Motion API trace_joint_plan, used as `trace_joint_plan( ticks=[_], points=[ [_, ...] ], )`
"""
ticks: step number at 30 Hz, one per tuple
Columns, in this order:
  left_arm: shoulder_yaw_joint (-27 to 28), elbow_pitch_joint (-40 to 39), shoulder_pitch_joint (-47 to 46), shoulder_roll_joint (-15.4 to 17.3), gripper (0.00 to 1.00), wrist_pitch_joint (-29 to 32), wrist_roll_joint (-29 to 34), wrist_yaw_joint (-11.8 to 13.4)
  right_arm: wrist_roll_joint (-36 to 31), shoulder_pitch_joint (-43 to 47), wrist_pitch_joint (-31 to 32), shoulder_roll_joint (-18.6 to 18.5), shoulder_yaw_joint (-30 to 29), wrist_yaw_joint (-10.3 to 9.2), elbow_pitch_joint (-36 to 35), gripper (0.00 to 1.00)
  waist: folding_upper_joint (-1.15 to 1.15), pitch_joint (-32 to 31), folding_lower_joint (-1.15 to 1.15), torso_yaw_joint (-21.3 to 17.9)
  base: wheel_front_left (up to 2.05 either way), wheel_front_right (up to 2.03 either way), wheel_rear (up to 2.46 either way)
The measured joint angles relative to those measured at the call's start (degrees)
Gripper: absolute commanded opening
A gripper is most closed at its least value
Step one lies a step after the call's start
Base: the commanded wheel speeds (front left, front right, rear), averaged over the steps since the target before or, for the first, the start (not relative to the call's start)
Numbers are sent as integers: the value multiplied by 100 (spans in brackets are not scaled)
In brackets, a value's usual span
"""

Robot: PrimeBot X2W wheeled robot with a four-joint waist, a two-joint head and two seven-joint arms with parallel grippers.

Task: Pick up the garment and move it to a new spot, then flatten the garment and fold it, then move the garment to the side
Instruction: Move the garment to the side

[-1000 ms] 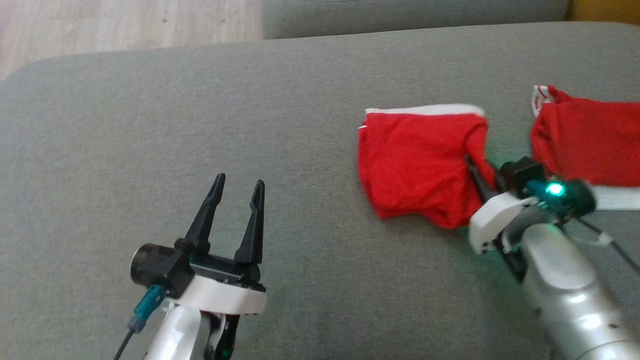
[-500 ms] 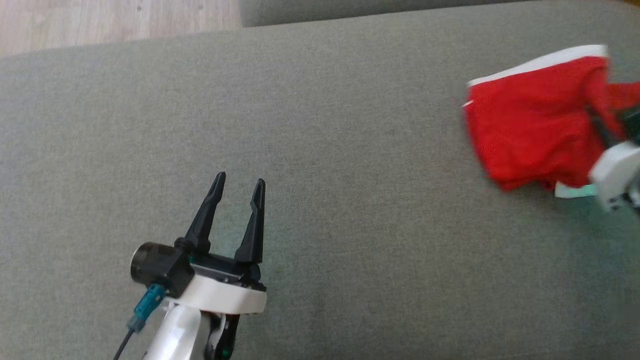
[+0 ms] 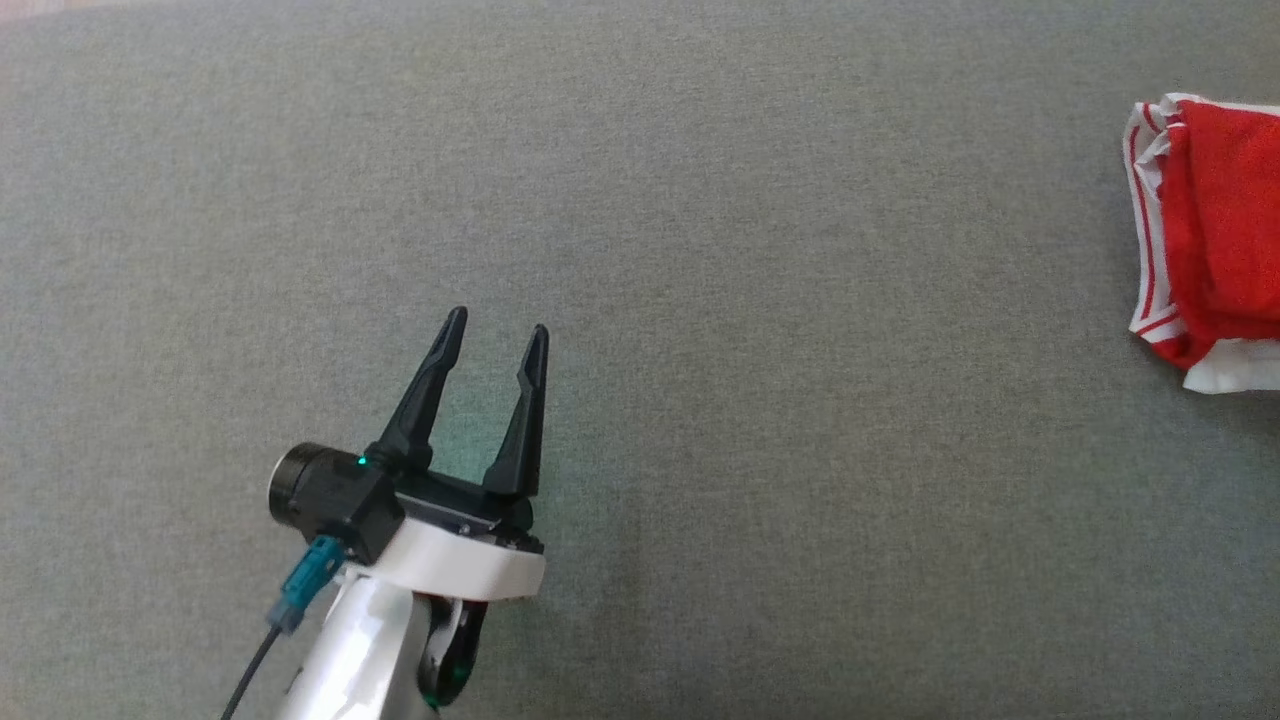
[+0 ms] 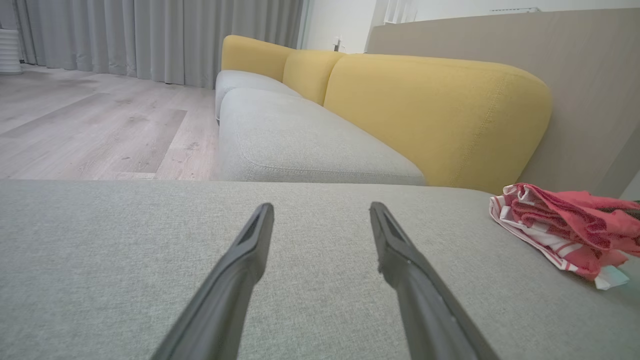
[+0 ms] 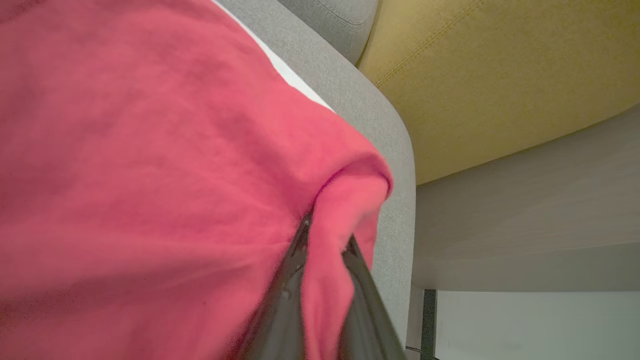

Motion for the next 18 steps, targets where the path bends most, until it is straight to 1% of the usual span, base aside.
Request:
trace_joint_plan(
  ticks=[2, 8, 9, 10, 18],
  points=[
    [-13, 10, -3, -1, 100, 0, 85, 0, 1, -63, 13, -24, 22, 0, 43, 0, 0, 23, 0, 13, 0, 0, 0],
    [-25, 54, -95, -1, 100, 0, 83, 0, -10, -124, -44, 15, -7, 0, 248, 0, 0, 11, 0, -1, 0, 0, 0],
    [-25, 55, -116, -1, 100, 0, 83, 0, -16, -132, -55, 47, -49, 0, 299, 49, 0, -6, -1, -7, 0, 0, 0],
    [-25, 57, -119, -1, 100, 0, 83, 0, -30, -143, -91, 80, -85, 0, 350, 100, 0, -27, -1, -14, 0, 0, 0],
    [-10, 94, -92, -3, 100, 0, 82, 0, -78, -208, -120, 289, -270, 0, 454, 100, 0, -261, -1, -113, 0, 0, 0]
  ],
)
